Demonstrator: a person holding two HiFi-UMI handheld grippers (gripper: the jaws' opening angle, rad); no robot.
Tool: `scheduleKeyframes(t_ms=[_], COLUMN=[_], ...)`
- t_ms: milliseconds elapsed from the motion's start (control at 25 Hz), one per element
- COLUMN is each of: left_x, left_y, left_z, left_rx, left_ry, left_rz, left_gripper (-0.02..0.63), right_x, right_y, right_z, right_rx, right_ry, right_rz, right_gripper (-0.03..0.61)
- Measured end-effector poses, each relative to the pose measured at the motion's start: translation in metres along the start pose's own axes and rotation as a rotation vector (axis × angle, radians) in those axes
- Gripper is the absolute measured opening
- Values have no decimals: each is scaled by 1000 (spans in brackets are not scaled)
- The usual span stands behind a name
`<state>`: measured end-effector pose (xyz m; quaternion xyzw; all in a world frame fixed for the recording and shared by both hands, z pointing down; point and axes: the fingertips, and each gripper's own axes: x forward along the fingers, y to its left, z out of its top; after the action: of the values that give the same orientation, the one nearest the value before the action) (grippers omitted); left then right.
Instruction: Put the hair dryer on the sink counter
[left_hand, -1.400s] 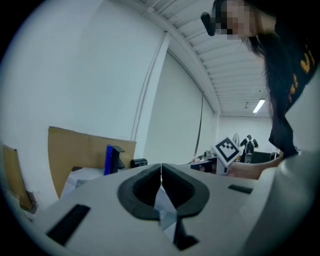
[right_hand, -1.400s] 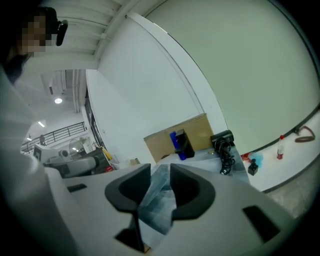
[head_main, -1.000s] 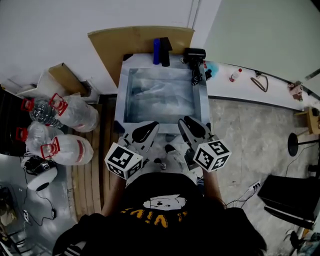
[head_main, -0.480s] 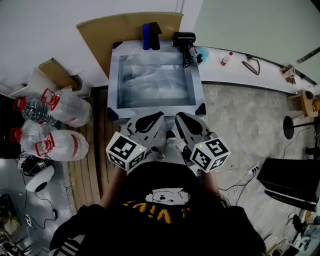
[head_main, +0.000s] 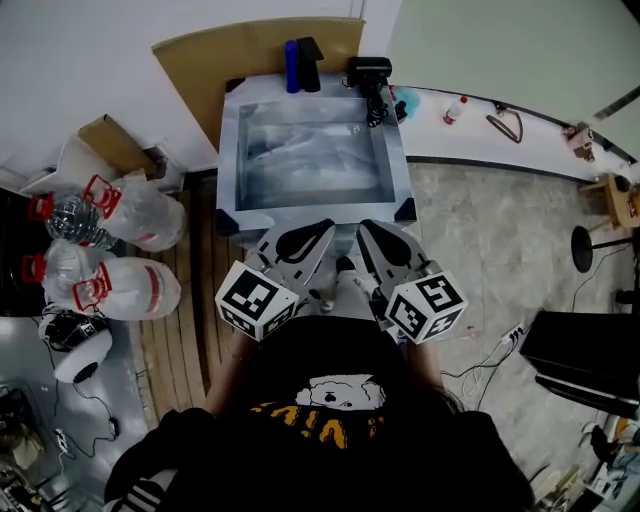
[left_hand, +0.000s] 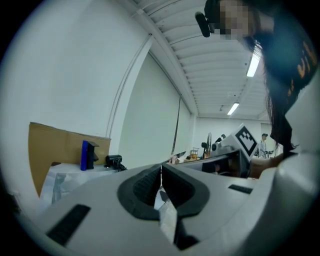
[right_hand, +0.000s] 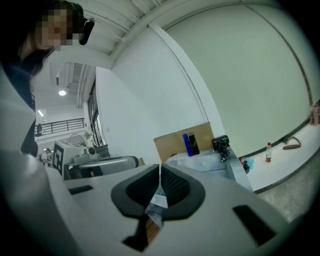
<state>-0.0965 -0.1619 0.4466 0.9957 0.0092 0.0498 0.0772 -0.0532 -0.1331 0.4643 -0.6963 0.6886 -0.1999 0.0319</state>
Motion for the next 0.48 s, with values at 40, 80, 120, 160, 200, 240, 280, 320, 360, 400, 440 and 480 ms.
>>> scheduleKeyframes(t_ms=[40, 80, 120, 160, 200, 240, 280, 320, 360, 400, 440, 480], left_x=[-1, -1, -2, -2, -3, -4, -4, -5, -6, -6, -6, -6], left_y=[-1, -1, -3, -4, -5, -6, -7, -8, -9, -10, -11, -11], left_z=[-1, -3, -4, -5, -7, -8, -9, -10, -11, -12, -13, -13], left_rx=[0, 0, -1, -1, -1, -2, -2, -3, -3, -3, -3, -4], left_ry=[2, 4, 5, 8, 10, 12, 14, 16, 17, 18, 19, 20], left_rz=[0, -1, -3, -6, -9, -12, -14, -16, -18, -20, -22, -24], left_gripper=[9, 9, 9, 9, 9, 9, 9, 9, 9, 9, 9, 9], right_x=[-1, -1, -2, -3, -4, -4, -5, -6, -7, -8, -9, -10], right_y=[-1, -2, -3, -4, -5, -6, -6, -7, -8, -9, -10, -11], right_z=[-2, -3, -4, -5, -5, -5, -6, -6, -7, -8, -9, -9], right_rx=[1, 1, 0, -1, 0, 2, 5, 6, 6, 5, 4, 4], right_ry=[2, 4, 5, 5, 4, 2, 1, 2, 3, 4, 4, 4], right_rz=[-3, -6, -11, -15, -19, -22, -26, -29, -33, -37, -41, -45], right_gripper=[12, 12, 12, 12, 12, 11, 11, 11, 11, 11, 11, 11])
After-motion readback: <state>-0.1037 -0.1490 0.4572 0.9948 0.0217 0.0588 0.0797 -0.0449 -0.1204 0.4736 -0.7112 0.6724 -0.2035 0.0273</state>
